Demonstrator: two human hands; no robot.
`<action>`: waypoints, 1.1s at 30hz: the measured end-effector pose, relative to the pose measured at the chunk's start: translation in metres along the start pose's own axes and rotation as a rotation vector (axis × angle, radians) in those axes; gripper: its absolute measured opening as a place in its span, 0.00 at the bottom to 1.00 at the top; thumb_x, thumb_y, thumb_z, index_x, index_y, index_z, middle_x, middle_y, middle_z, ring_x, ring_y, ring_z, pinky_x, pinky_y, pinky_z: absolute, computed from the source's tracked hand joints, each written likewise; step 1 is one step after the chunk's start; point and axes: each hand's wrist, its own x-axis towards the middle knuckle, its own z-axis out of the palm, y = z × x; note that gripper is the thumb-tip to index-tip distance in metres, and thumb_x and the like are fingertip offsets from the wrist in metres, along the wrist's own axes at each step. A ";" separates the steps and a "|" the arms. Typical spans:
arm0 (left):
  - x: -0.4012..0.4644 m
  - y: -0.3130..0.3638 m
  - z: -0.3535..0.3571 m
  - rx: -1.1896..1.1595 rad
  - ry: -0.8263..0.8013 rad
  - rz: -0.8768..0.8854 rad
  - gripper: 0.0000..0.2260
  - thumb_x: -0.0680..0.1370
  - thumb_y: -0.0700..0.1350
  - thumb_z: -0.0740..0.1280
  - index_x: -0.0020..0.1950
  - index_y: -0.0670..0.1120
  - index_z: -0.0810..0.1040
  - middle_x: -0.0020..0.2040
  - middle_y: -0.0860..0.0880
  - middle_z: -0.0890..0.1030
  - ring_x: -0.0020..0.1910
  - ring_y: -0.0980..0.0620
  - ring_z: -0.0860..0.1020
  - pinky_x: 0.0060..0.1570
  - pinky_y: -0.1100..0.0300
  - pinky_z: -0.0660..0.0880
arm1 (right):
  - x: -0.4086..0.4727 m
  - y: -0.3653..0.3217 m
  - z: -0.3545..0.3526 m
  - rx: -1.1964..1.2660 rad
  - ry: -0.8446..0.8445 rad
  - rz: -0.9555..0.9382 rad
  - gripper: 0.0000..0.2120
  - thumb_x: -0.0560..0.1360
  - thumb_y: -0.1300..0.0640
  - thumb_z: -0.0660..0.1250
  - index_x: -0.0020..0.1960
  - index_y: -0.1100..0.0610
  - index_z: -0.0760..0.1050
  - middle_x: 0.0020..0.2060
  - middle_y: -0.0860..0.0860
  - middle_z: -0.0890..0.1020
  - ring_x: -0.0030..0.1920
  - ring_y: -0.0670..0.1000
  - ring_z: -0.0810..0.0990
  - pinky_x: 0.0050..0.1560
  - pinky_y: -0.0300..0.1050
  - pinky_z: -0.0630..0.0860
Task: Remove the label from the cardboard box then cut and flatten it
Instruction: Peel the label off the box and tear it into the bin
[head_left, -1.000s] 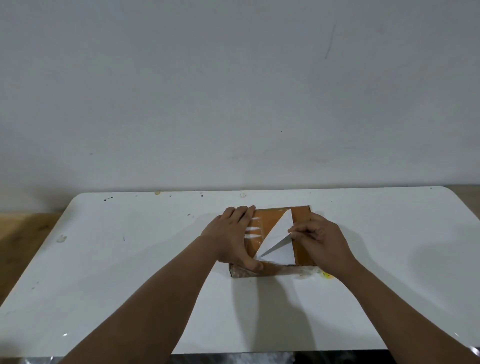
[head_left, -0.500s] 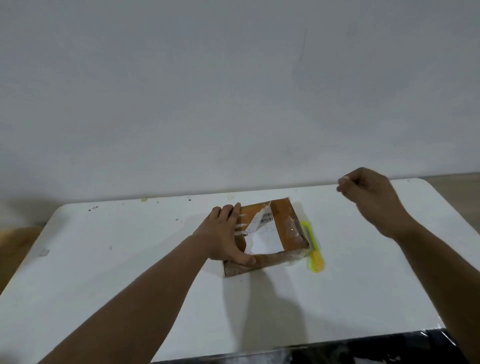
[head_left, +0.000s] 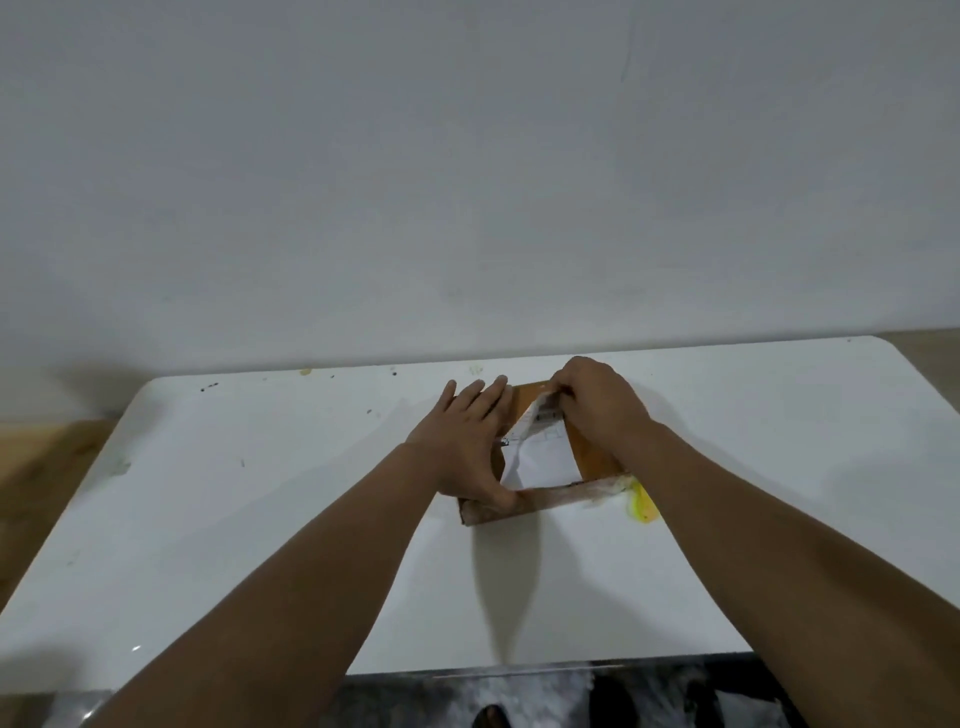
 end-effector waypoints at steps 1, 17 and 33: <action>0.002 0.001 -0.001 0.005 0.004 0.010 0.62 0.60 0.80 0.60 0.81 0.47 0.39 0.82 0.48 0.40 0.80 0.46 0.42 0.77 0.43 0.41 | -0.001 -0.001 0.000 0.002 0.026 -0.008 0.11 0.75 0.63 0.63 0.51 0.57 0.83 0.49 0.54 0.81 0.52 0.55 0.79 0.53 0.48 0.75; 0.001 0.002 -0.003 -0.070 0.027 -0.045 0.61 0.61 0.78 0.64 0.81 0.48 0.40 0.82 0.53 0.45 0.79 0.48 0.48 0.78 0.52 0.47 | -0.039 -0.002 -0.035 0.288 -0.185 -0.047 0.16 0.73 0.68 0.61 0.40 0.47 0.75 0.40 0.43 0.80 0.41 0.40 0.78 0.39 0.30 0.70; 0.005 0.004 -0.009 -0.085 -0.037 -0.088 0.64 0.57 0.79 0.63 0.81 0.49 0.37 0.82 0.51 0.42 0.80 0.45 0.45 0.78 0.47 0.43 | -0.095 0.028 -0.157 0.857 0.250 0.115 0.14 0.80 0.67 0.60 0.36 0.57 0.69 0.45 0.63 0.79 0.47 0.56 0.82 0.50 0.53 0.83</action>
